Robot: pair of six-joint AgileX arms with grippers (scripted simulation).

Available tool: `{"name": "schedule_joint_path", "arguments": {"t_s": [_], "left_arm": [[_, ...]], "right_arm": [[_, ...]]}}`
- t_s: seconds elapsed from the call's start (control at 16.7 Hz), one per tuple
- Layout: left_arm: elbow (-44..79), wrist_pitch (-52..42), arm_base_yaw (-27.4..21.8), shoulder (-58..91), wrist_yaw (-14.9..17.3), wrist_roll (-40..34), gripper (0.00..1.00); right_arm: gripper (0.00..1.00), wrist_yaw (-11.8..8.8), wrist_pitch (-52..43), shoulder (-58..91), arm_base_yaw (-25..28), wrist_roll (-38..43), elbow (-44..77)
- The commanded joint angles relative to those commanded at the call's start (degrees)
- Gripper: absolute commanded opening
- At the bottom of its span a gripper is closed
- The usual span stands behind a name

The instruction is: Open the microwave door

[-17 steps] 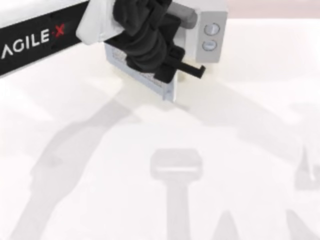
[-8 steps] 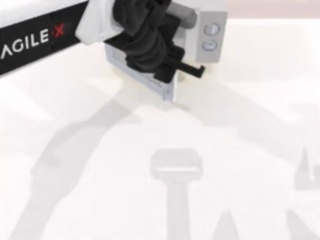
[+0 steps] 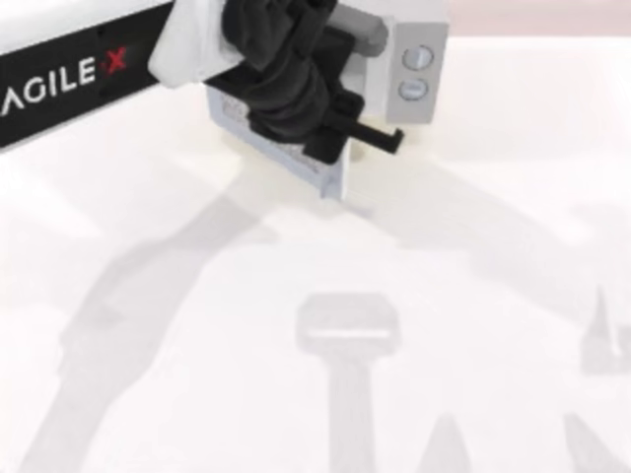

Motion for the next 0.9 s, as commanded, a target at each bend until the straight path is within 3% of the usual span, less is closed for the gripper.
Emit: {"name": "schedule_joint_path", "arguments": {"t_s": [0.24,0.6,0.9], "left_arm": [[-0.82,0.19,0.0,-0.35,0.77,0.65,0.0],[-5.63,1.28,2.46,-4.19,4.63,7.97,0.0],[-5.8,1.3,2.54,-4.3,4.78,8.2,0.0]], "right_arm": [[1.0,0.0,0.0,0.0,0.0,0.0,0.0],[1.0,0.0,0.0,0.0,0.0,0.0,0.0],[1.0,0.0,0.0,0.0,0.0,0.0,0.0]]}}
